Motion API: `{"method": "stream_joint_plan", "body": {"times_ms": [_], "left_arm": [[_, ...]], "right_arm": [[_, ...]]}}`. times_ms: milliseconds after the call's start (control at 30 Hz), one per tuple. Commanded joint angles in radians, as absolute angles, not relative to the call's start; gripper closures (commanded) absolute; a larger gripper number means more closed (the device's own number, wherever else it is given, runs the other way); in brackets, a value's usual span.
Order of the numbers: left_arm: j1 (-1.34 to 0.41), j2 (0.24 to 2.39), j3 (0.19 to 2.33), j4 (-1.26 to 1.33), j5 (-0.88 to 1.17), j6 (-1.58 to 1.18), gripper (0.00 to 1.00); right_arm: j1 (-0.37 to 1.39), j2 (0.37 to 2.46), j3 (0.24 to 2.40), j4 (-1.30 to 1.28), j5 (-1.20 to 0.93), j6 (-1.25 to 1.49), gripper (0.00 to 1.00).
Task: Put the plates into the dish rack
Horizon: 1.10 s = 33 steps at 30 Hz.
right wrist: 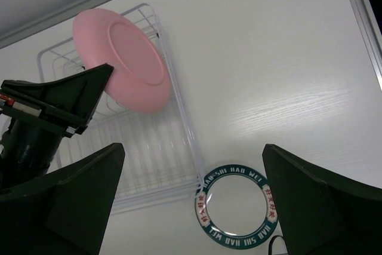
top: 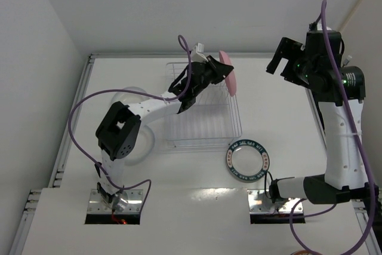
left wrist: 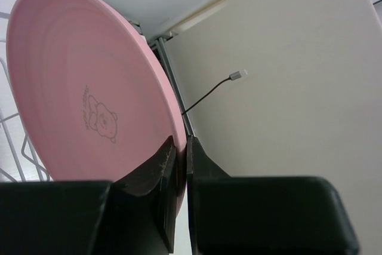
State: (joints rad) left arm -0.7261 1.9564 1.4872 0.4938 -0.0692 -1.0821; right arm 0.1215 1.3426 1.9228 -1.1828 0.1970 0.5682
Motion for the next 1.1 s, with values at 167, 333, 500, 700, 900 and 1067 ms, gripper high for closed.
{"method": "stream_joint_plan", "body": {"times_ms": [167, 333, 500, 700, 900, 1067], "left_arm": [[-0.718, 1.917, 1.532, 0.523, -0.069, -1.06, 1.0], [-0.718, 1.917, 1.623, 0.442, -0.055, -0.991, 1.0], [-0.709, 1.908, 1.623, 0.433, -0.055, -0.991, 1.0], [-0.709, 1.917, 1.611, 0.43, -0.037, -0.991, 1.0], [-0.7, 1.917, 1.562, 0.42, -0.017, -1.0, 1.0], [-0.699, 1.927, 1.562, 0.358, -0.005, -1.0, 1.0]], "right_arm": [[0.1, 1.356, 1.907, -1.166, 0.161, 0.552, 0.0], [0.091, 1.365, 1.898, -1.157, 0.149, 0.552, 0.0], [0.091, 1.365, 1.898, -1.157, 0.14, 0.552, 0.0], [0.081, 1.365, 1.887, -1.157, 0.14, 0.552, 0.0], [0.081, 1.356, 1.887, -1.157, 0.14, 0.552, 0.0], [0.072, 1.356, 1.878, -1.157, 0.14, 0.552, 0.0]]}}
